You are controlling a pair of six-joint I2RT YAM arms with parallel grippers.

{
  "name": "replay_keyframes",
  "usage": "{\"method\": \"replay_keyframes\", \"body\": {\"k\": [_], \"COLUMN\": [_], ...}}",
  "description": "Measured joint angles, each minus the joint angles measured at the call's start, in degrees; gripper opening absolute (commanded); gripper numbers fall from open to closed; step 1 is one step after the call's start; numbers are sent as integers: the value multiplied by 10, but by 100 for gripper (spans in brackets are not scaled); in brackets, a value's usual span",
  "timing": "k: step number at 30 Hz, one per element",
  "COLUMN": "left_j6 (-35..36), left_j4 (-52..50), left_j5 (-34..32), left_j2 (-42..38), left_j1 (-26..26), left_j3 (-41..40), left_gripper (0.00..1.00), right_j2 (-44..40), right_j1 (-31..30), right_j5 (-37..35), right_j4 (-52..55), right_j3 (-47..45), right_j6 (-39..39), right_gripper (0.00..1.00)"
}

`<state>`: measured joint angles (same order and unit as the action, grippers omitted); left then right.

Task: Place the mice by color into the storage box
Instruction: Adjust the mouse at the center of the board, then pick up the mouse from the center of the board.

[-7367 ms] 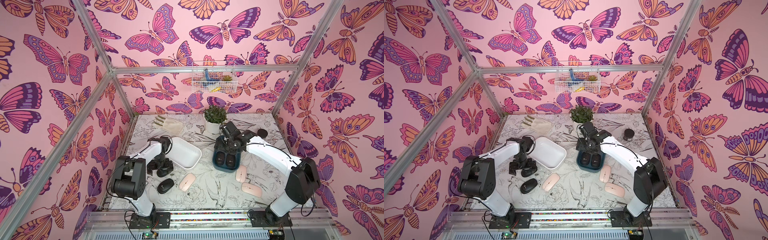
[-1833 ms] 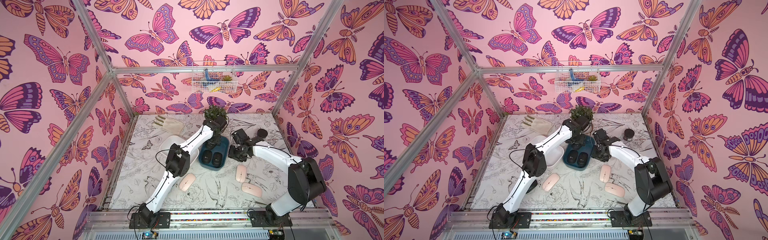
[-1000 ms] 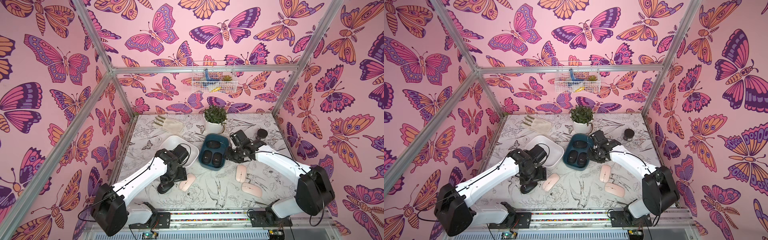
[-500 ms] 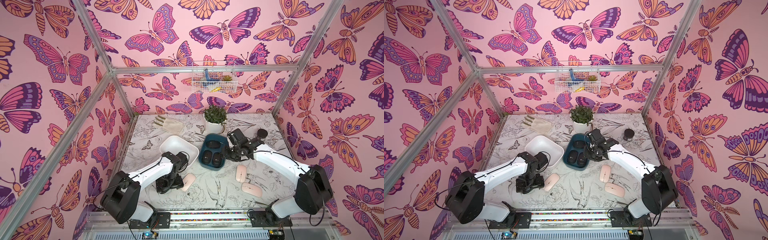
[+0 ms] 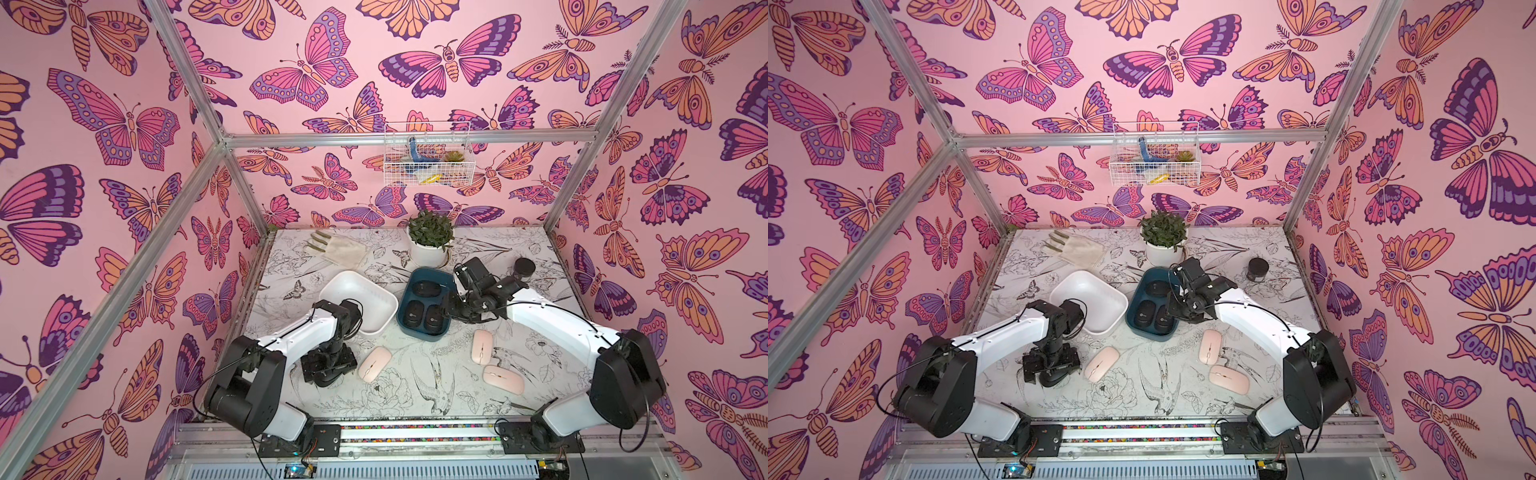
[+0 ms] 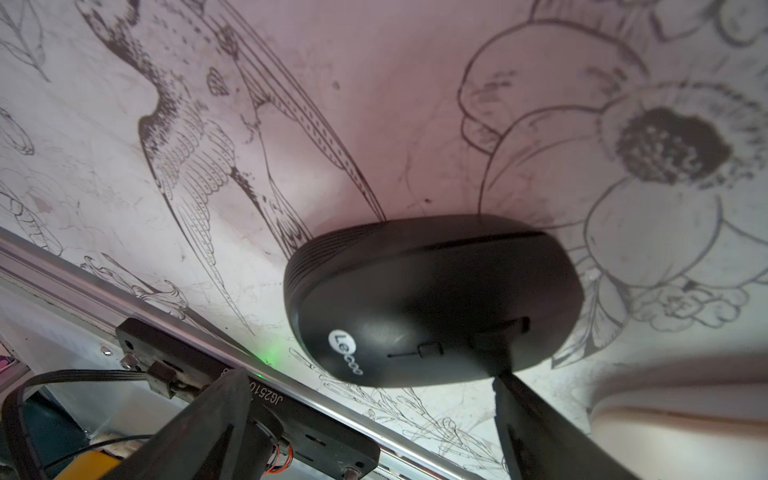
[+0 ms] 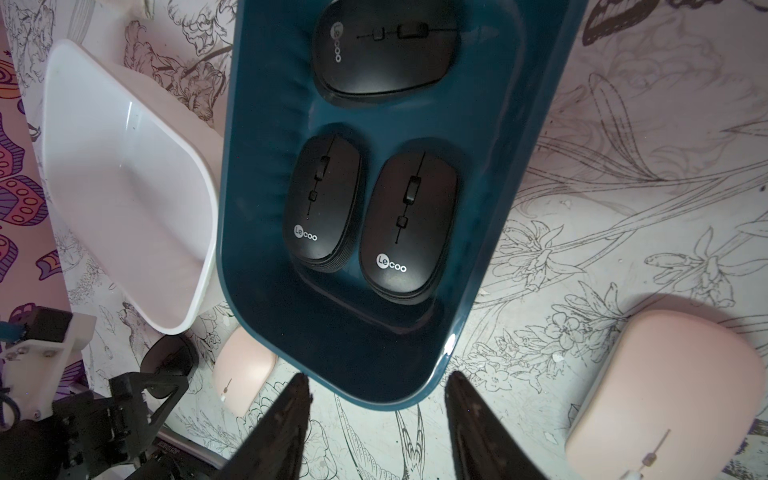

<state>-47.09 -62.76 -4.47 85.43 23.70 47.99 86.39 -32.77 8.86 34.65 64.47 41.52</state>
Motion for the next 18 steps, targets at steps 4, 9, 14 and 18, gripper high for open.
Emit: {"method": "replay_keyframes", "body": {"k": [4,9,14,18], "left_j6": [26,58,79,77], "left_j4": [11,44,70,77], "left_j5": [0,2,23,57], "left_j2": [13,36,41,-2], "left_j1": [-36,-69,-75,-75], "left_j3": [9,18,13,-24], "left_gripper": [96,92,90,93], "right_j2": [4,14,15,15], "right_j1": [-3,-12,-15,-16], "right_j5": [-1,-5,-11,-16], "right_j4": [2,19,36,45], "right_j3": [1,20,47,68], "right_j6": [0,0,0,0], "right_gripper": [57,57,57,58]}}
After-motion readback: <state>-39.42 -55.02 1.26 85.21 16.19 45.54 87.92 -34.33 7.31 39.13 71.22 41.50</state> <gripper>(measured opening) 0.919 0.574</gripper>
